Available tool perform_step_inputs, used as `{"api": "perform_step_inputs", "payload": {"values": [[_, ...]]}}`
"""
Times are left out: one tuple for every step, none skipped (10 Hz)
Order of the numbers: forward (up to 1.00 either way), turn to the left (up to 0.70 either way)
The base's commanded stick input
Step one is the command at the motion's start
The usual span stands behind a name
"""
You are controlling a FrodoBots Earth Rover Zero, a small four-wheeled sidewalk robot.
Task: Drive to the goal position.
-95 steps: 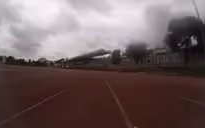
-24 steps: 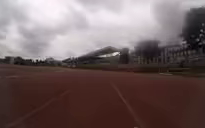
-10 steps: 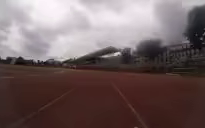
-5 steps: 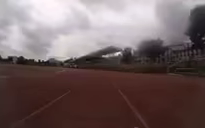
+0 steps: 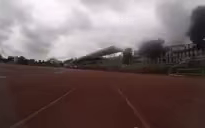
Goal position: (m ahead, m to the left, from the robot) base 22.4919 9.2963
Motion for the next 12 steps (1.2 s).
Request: {"api": "perform_step_inputs", "payload": {"values": [[0.67,0.0],[0.67,0.0],[0.67,0.0],[0.67,0.0],[0.67,0.0],[0.67,0.0],[0.67,0.0],[0.67,0.0],[0.67,0.0],[0.67,0.0],[0.67,0.0],[0.67,0.0]]}}
